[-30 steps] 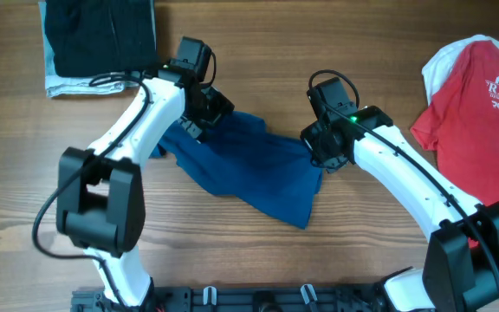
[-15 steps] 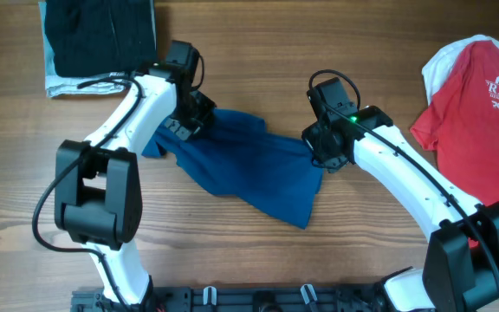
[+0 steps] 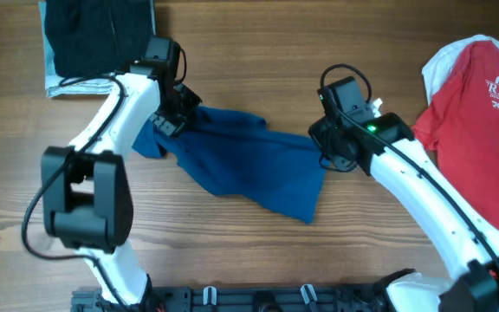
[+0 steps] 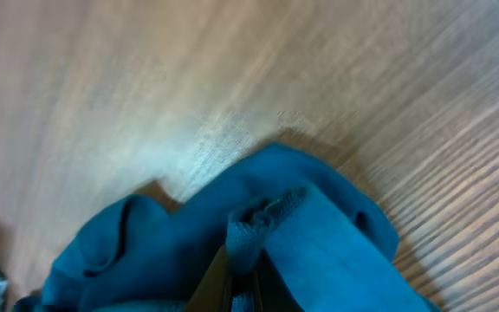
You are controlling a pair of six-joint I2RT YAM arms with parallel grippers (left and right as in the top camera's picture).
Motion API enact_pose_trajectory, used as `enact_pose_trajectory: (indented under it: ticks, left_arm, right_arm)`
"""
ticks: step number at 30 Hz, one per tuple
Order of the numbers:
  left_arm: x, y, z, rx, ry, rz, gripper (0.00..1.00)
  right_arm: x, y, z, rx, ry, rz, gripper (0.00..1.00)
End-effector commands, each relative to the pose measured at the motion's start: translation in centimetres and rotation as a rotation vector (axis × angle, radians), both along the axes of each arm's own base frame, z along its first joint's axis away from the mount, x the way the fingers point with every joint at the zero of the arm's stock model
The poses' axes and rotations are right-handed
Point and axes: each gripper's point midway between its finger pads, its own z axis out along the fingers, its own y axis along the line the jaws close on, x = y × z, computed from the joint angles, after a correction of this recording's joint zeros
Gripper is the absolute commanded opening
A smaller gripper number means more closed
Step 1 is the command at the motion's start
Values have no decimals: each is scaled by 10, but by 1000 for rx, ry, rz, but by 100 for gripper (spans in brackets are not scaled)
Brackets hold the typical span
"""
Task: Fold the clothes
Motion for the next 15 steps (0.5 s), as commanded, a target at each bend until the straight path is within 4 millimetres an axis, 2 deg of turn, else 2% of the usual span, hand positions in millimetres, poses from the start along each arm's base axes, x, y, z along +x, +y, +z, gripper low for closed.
enact_pose_trajectory:
  ticks: [1, 2, 4, 5, 8, 13, 15]
  left_arm:
    - [11, 20, 94, 72, -247, -33, 4]
    - [5, 25, 126, 83, -318, -24, 4]
    - [-12, 30, 168, 85, -411, -15, 4]
    - [-27, 32, 194, 76, -470, -11, 4]
    - [-67, 38, 246, 57, -596, -1, 4]
    - [-122, 43, 298, 9, -758, 11, 4]
    - [-123, 43, 306, -8, -790, 30, 4]
  right_arm:
    - [8, -31, 45, -66, -144, 37, 4]
    - [10, -37, 62, -73, -190, 64, 4]
    - [10, -42, 96, -77, -285, 139, 4]
    - [6, -45, 113, -74, -324, 164, 4]
    - [-14, -52, 154, -84, -389, 200, 4]
    - [-43, -52, 226, -80, -512, 270, 4]
    - [-39, -55, 247, -92, -577, 251, 4]
